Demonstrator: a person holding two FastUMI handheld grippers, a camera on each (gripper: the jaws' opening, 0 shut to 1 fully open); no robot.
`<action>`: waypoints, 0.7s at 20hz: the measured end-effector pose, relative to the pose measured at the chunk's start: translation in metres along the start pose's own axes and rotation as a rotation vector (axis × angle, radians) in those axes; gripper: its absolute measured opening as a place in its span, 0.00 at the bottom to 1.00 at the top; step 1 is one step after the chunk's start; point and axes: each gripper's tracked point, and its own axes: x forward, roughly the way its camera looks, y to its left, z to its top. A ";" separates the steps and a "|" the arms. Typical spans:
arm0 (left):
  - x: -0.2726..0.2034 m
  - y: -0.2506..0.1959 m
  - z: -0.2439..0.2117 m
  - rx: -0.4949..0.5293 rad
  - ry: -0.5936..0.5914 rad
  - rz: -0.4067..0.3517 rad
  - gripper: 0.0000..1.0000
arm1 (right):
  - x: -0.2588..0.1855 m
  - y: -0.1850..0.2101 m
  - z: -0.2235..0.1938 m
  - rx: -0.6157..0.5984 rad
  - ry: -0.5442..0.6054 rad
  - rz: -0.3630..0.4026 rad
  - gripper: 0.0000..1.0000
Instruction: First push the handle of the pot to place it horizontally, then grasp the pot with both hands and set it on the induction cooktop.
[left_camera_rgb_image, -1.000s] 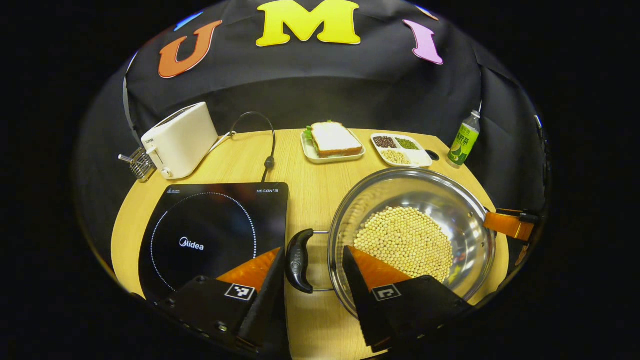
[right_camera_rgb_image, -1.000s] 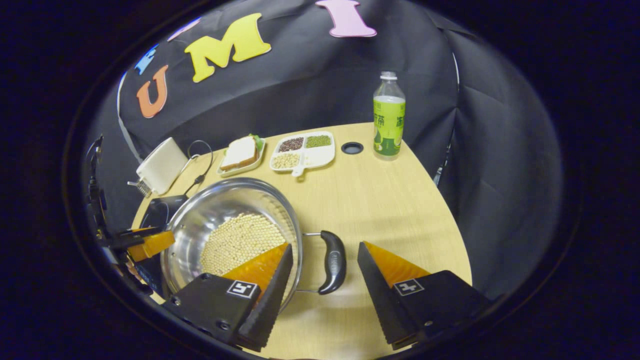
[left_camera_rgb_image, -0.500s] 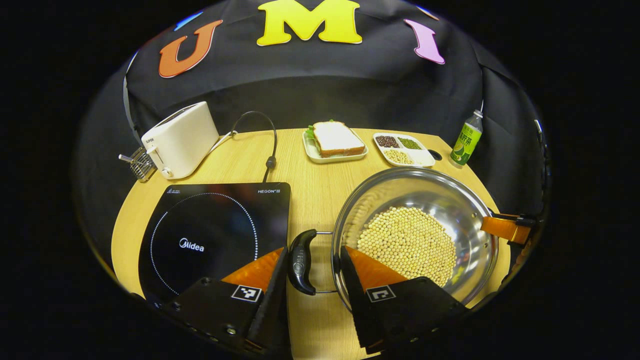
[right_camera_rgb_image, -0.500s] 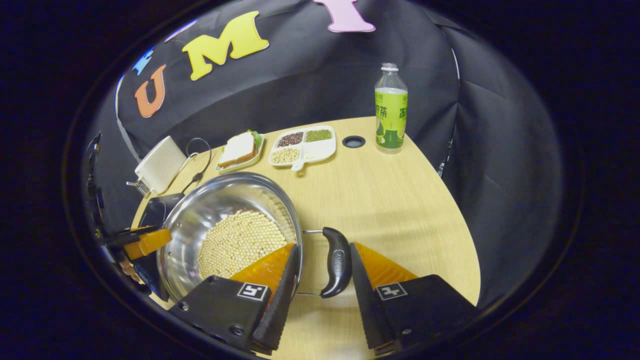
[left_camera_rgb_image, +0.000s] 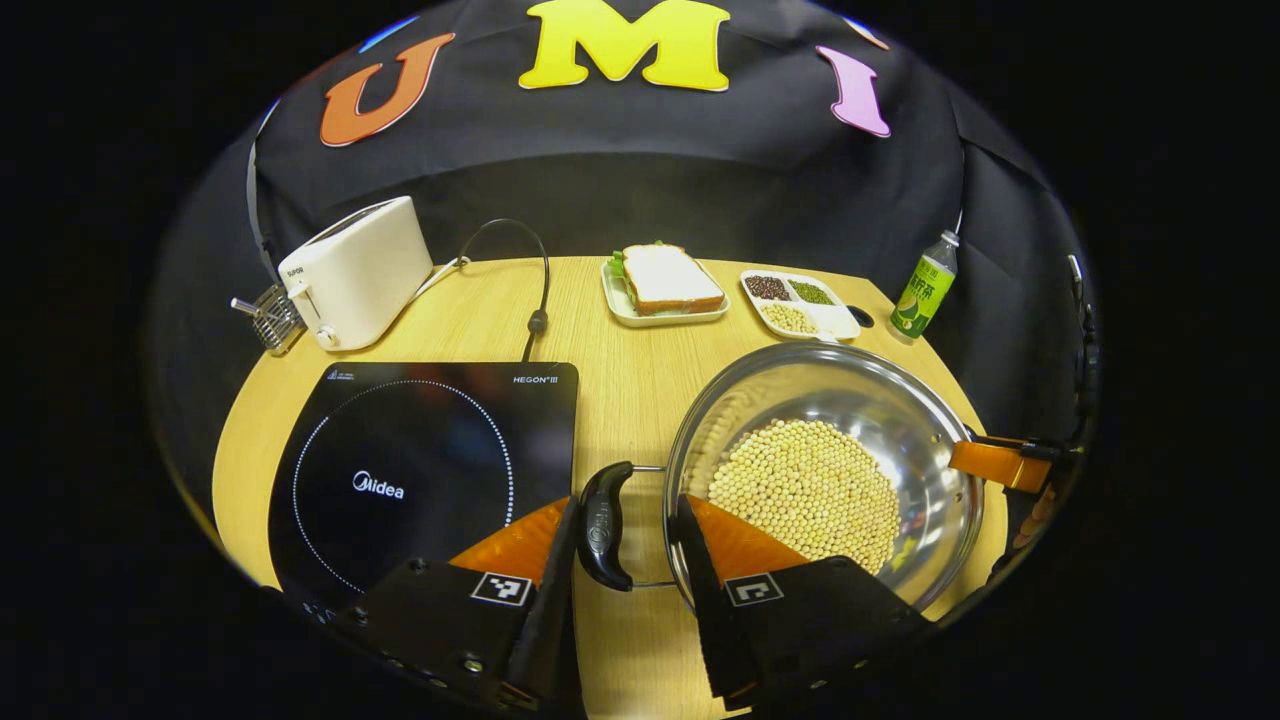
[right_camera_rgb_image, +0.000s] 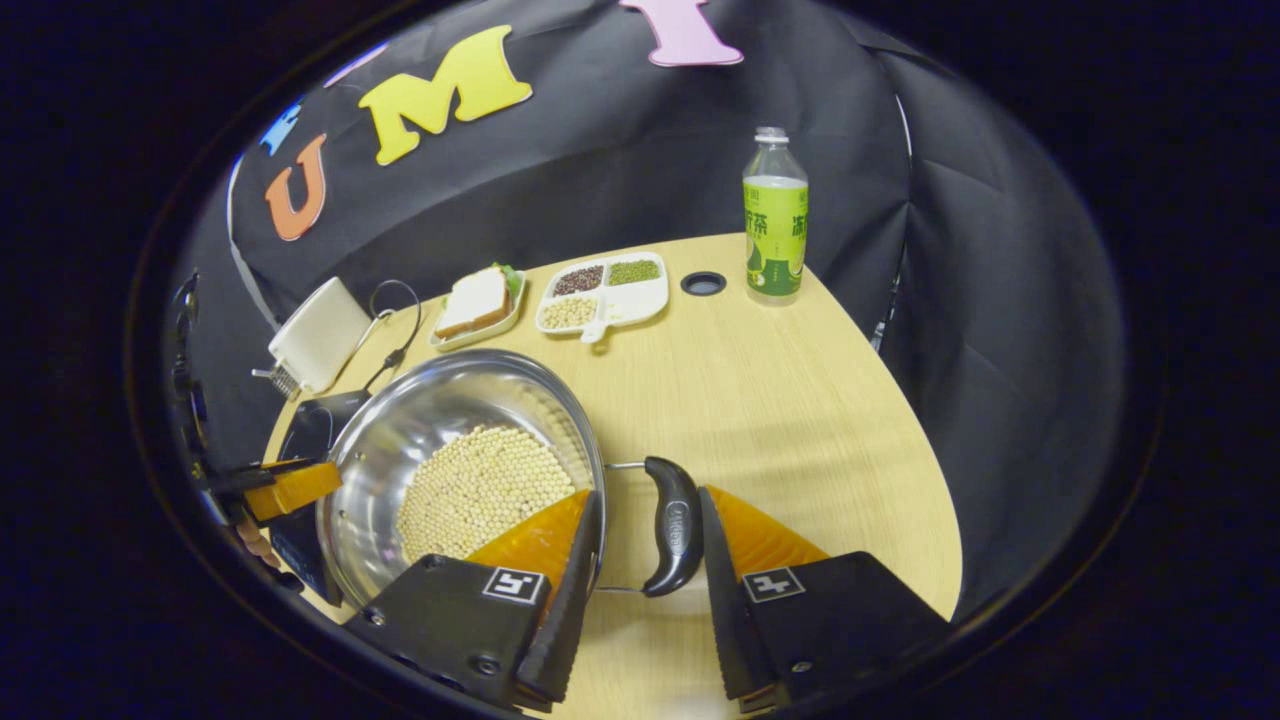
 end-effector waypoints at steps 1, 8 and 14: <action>-0.001 0.000 0.001 -0.008 -0.004 -0.004 0.51 | -0.001 0.000 0.001 0.003 -0.005 0.000 0.56; -0.007 0.001 0.001 -0.001 -0.001 -0.010 0.50 | -0.005 0.003 -0.001 0.013 -0.004 -0.003 0.56; -0.031 0.012 0.020 -0.031 -0.043 -0.035 0.50 | -0.027 0.020 0.015 -0.003 -0.042 0.001 0.55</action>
